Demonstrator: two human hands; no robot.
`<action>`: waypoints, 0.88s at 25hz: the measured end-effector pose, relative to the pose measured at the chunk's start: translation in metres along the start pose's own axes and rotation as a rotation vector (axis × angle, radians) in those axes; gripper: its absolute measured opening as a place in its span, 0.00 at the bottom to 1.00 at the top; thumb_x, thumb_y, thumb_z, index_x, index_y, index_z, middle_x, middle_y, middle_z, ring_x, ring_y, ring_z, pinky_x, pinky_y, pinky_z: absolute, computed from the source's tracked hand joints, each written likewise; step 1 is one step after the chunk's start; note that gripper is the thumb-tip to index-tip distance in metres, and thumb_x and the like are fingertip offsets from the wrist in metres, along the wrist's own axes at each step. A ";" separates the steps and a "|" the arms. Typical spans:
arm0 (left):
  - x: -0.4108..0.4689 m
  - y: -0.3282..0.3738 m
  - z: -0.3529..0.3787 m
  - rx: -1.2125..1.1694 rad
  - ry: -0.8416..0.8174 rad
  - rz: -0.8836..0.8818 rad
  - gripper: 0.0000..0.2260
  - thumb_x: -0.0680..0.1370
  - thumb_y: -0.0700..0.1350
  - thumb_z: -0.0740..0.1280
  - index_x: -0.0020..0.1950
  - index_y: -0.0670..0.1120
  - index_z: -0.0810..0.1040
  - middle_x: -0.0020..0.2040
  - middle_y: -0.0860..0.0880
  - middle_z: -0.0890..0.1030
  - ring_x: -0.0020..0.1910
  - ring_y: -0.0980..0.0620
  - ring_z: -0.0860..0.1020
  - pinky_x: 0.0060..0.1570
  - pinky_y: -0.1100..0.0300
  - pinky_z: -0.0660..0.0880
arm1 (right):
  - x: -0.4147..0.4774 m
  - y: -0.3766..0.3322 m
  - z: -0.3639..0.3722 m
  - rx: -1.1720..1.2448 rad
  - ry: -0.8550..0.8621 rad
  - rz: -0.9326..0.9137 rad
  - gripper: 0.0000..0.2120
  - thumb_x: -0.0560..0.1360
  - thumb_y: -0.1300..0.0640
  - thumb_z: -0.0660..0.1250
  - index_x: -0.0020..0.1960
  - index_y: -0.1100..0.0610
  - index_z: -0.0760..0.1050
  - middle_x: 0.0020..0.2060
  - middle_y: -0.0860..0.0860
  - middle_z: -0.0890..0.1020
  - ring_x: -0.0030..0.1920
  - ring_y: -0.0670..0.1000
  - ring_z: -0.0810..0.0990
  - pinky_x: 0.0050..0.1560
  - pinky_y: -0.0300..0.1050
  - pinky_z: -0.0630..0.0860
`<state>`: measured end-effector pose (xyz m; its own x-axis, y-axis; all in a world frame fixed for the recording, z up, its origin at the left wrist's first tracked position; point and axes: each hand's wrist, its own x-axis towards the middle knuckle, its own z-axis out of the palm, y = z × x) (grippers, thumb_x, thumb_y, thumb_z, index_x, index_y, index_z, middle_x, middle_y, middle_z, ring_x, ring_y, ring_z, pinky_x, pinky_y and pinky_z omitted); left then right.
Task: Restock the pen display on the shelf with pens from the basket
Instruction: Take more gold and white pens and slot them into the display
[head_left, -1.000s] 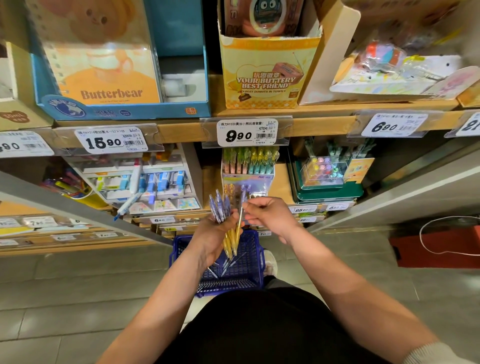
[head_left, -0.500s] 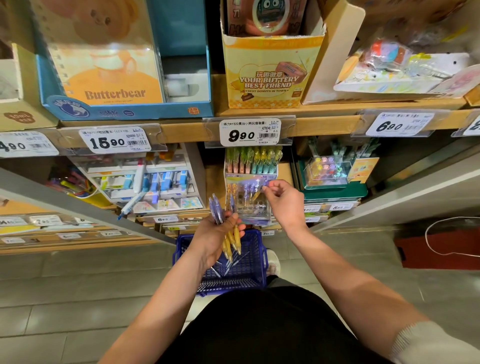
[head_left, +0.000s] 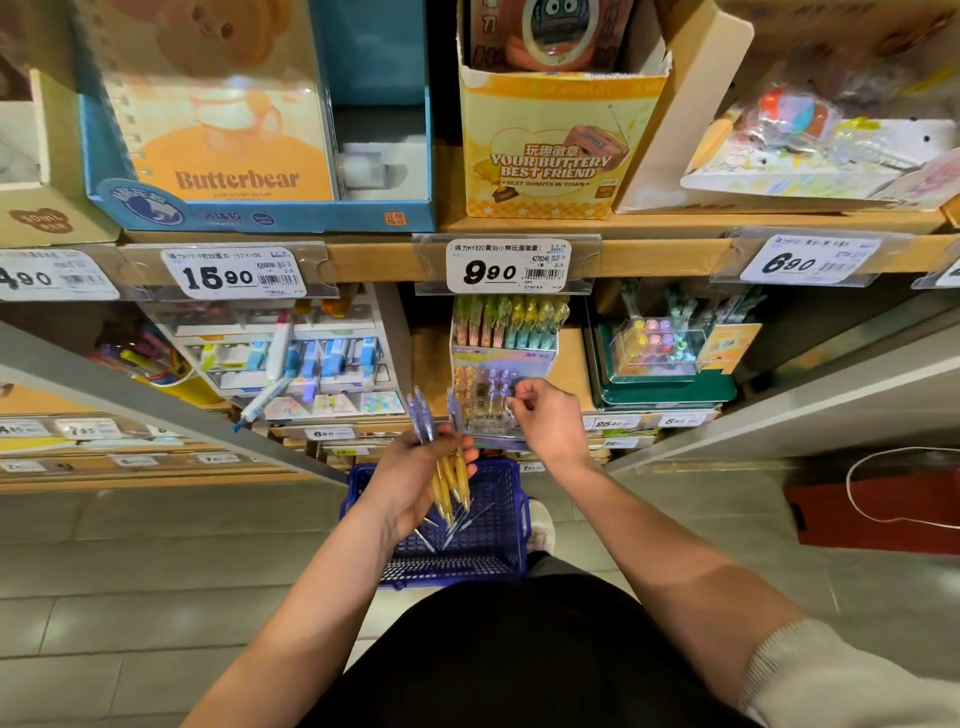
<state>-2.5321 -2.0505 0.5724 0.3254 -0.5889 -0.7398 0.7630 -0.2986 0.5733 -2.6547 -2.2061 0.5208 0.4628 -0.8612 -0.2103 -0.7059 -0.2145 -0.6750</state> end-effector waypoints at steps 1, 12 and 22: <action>0.000 0.000 -0.001 -0.005 -0.006 0.002 0.04 0.80 0.33 0.66 0.52 0.40 0.78 0.48 0.37 0.85 0.44 0.43 0.85 0.47 0.49 0.84 | -0.001 -0.001 -0.003 0.020 0.015 0.018 0.07 0.78 0.57 0.72 0.55 0.56 0.81 0.44 0.48 0.84 0.43 0.44 0.80 0.49 0.33 0.74; 0.002 -0.005 0.011 0.120 -0.125 0.026 0.10 0.80 0.36 0.67 0.62 0.38 0.79 0.52 0.39 0.86 0.48 0.45 0.85 0.47 0.54 0.83 | -0.035 -0.037 -0.026 0.576 -0.370 0.178 0.15 0.77 0.55 0.74 0.60 0.61 0.81 0.48 0.52 0.84 0.41 0.47 0.82 0.53 0.43 0.82; 0.005 -0.002 0.001 0.067 0.027 0.002 0.12 0.80 0.38 0.69 0.62 0.35 0.77 0.50 0.36 0.85 0.44 0.45 0.85 0.40 0.56 0.84 | -0.022 -0.009 -0.030 0.284 0.153 -0.046 0.04 0.80 0.58 0.69 0.54 0.56 0.80 0.38 0.43 0.84 0.40 0.39 0.82 0.45 0.26 0.75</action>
<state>-2.5329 -2.0534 0.5681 0.3424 -0.5691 -0.7476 0.7236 -0.3479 0.5962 -2.6749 -2.1992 0.5530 0.3895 -0.9175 -0.0803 -0.4985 -0.1367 -0.8561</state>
